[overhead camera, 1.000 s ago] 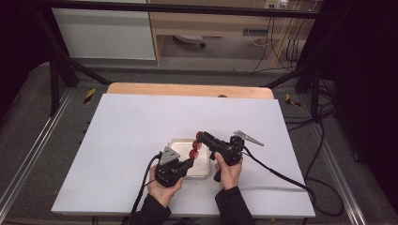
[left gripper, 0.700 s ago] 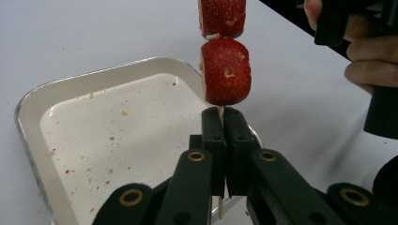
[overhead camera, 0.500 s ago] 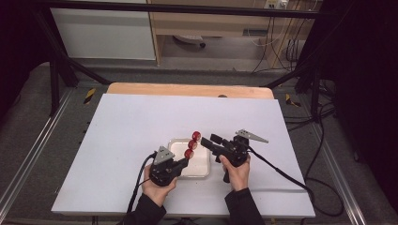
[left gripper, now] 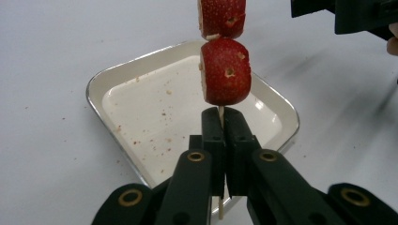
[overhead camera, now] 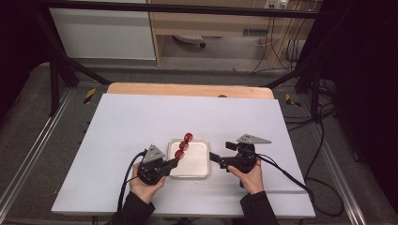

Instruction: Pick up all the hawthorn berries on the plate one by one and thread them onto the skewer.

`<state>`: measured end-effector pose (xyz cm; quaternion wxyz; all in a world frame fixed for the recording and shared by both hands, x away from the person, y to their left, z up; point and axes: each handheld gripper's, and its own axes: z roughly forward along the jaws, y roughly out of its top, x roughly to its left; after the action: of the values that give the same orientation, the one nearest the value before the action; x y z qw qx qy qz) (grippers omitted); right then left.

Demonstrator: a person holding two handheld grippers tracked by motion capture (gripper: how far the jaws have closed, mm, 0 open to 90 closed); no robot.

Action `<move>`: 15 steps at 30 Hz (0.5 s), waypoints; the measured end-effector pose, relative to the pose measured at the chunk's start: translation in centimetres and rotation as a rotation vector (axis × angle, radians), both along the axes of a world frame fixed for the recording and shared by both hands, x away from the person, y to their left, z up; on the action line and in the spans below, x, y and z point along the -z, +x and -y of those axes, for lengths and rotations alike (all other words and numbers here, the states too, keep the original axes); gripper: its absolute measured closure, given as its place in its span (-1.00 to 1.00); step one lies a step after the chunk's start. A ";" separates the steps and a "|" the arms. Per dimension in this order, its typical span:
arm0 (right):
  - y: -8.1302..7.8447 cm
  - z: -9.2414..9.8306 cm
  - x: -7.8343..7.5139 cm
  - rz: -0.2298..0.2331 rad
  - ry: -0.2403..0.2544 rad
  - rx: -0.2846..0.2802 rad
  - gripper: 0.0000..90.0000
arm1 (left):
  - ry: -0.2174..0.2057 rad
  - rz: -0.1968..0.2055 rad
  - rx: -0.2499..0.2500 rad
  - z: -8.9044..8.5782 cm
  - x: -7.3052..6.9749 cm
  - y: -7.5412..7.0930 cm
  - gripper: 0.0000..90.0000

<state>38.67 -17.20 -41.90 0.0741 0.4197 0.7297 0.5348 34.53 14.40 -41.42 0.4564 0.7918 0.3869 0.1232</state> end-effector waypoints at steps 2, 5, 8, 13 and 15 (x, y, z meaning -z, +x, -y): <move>-0.2 0.4 0.3 0.000 -0.039 -0.009 -0.92 | 0.012 -0.004 0.004 -0.4 -0.1 0.0 0.96; -0.4 1.1 0.7 -0.008 -0.096 -0.025 -0.95 | 0.021 -0.005 0.009 -1.0 -0.3 0.1 0.96; -0.7 1.8 1.2 -0.013 -0.147 -0.035 -0.98 | 0.030 -0.007 0.013 -1.4 -0.5 0.1 0.95; -1.2 3.1 2.0 -0.025 -0.202 -0.038 -0.99 | 0.057 -0.009 0.025 -1.6 -0.9 0.3 0.96; -1.4 3.6 2.3 -0.030 -0.219 -0.032 -0.99 | 0.066 -0.010 0.026 -1.6 -1.1 0.5 0.96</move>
<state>37.28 -20.77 -44.18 0.1002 0.4055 0.7912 0.4467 35.05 16.02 -40.29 0.4295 0.8120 0.3746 0.1260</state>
